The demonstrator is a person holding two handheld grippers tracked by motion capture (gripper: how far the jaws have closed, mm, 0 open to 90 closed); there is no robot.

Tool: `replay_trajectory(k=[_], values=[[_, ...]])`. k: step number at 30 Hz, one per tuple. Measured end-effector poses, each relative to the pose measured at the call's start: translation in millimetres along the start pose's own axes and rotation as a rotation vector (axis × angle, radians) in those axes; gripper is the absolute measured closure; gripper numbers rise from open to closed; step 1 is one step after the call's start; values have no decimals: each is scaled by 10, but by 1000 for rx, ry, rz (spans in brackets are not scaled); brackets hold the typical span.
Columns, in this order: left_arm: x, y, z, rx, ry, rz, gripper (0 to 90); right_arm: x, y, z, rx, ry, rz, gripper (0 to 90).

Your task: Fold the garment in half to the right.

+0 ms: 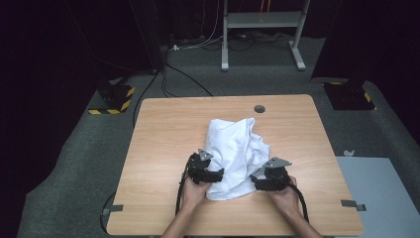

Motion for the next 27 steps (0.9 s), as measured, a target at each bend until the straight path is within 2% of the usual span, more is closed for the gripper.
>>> replay_trajectory(k=[6, 11, 20, 27], values=[[19, -85, 83, -18, 17, -61, 141, 55, 24, 74, -3, 8, 27, 208], [41, -62, 22, -18, 30, -45, 138, 60, 54, 59, 3, 10, 38, 206], [88, -49, -68, -22, 61, -53, 140, 132, 96, -55, 10, 42, 44, 206], [196, -57, -228, -22, 96, -40, 136, 227, 151, -174, 10, 77, 47, 206]])
Point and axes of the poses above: each handheld gripper's, and its own axes: z roughly forward along the jaws, x roughly out of its top, y roughly to its right, the point moved 8 cm from there along z, roughly forward along the jaws, and after that the axes turned 5 degrees about -x, right-handed, at the moved point
